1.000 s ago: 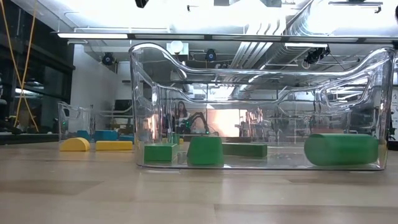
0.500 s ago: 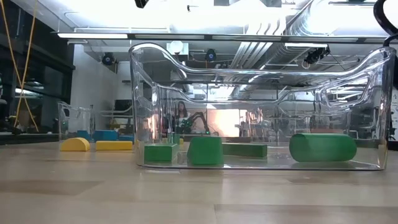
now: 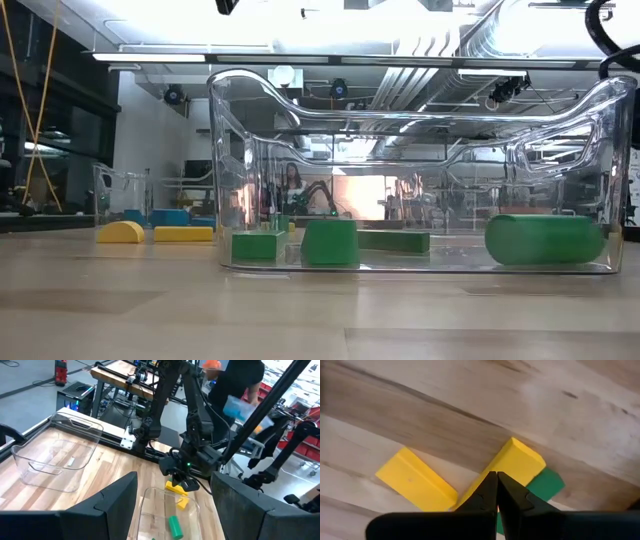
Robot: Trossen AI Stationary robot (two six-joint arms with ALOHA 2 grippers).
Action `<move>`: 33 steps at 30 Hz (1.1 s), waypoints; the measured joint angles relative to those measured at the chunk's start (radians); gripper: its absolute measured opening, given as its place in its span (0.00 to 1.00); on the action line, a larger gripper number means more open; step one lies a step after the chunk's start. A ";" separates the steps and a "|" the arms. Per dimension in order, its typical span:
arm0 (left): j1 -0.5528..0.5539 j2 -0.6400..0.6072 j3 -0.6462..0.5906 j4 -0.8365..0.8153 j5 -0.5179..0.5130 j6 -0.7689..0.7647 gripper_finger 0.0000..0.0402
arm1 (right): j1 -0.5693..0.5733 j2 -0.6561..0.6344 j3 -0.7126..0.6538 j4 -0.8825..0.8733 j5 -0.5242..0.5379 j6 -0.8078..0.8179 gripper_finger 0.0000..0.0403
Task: Sort blocks
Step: Put the green block into the bottom transparent bin
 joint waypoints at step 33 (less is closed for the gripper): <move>0.000 0.000 0.000 -0.039 0.000 0.000 0.60 | -0.021 0.093 0.023 0.030 -0.053 -0.058 0.00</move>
